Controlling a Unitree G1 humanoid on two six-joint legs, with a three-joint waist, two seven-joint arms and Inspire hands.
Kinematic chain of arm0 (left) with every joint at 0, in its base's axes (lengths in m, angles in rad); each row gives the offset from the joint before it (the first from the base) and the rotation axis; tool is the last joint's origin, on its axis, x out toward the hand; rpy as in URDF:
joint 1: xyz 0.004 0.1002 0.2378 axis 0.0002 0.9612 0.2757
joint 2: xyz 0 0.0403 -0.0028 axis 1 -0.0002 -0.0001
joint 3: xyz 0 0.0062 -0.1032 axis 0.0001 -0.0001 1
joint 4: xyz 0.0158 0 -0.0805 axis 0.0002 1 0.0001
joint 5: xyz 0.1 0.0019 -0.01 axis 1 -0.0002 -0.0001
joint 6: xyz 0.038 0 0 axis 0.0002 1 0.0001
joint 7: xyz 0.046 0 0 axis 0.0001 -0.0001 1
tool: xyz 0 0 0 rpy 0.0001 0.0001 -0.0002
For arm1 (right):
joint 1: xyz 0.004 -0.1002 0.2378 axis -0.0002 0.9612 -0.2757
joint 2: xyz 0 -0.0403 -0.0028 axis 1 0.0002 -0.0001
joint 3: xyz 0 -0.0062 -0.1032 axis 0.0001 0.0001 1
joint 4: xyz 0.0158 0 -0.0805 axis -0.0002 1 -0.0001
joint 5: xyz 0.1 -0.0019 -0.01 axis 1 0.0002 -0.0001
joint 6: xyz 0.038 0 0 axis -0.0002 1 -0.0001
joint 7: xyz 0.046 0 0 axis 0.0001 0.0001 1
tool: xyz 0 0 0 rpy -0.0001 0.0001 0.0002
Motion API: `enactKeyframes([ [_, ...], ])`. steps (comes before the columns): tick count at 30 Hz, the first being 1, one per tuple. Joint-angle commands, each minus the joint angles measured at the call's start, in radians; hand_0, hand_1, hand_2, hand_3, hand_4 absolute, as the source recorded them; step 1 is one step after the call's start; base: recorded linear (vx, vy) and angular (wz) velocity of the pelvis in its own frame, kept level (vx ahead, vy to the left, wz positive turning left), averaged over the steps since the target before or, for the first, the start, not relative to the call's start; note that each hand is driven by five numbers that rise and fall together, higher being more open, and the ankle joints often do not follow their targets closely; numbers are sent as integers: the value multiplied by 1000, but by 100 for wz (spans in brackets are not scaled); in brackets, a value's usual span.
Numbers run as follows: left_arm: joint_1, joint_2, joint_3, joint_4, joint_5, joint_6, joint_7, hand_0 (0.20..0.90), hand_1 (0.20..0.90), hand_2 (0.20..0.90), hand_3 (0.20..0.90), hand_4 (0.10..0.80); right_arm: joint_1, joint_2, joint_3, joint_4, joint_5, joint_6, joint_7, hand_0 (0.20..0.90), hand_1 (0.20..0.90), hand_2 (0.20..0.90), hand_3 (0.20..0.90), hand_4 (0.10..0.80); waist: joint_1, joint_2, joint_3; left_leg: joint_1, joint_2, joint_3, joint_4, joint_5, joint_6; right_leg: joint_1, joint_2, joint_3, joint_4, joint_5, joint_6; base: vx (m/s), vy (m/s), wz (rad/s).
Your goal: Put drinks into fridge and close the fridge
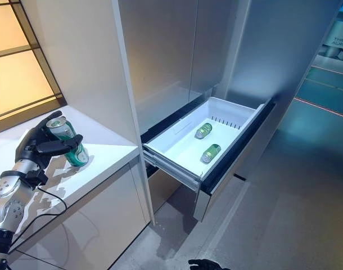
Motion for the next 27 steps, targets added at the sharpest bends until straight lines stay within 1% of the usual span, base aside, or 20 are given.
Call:
enactKeyframes([
  [1, -236, 41, 29, 21, -46, -112, 15, 900, 900, 900, 900, 800, 37, -16, 48, 46, -18, 9, 15, 900, 900, 900, 900, 800, -24, 6, -4, 40, -58, 16, 20, -108, 40, -16, 13, 44, 101, -89, 33, 0, 0, 0],
  [11, -247, 12, 20, 60, -135, -75, 6, 900, 900, 900, 900, 800, 34, -16, 47, 36, -21, 20, 16, 900, 900, 900, 900, 800, -30, 6, -6, 40, -58, 20, 19, -109, 40, -18, 13, 45, 102, -89, 34, 0, 0, 0],
  [15, -256, -2, 22, 87, -193, -82, -5, 900, 900, 900, 900, 800, 32, -15, 47, 46, -22, 16, 14, 900, 900, 900, 900, 800, -31, 7, -8, 40, -58, 21, 19, -109, 39, -18, 12, 44, 103, -90, 34, 0, 0, 0],
  [27, -262, -1, 38, 92, -216, -120, 9, 900, 900, 900, 900, 800, 32, -15, 50, 45, -21, 15, 14, 900, 900, 900, 900, 800, -30, 8, -10, 38, -59, 21, 19, -109, 38, -17, 12, 43, 101, -92, 33, 0, 0, 0],
])
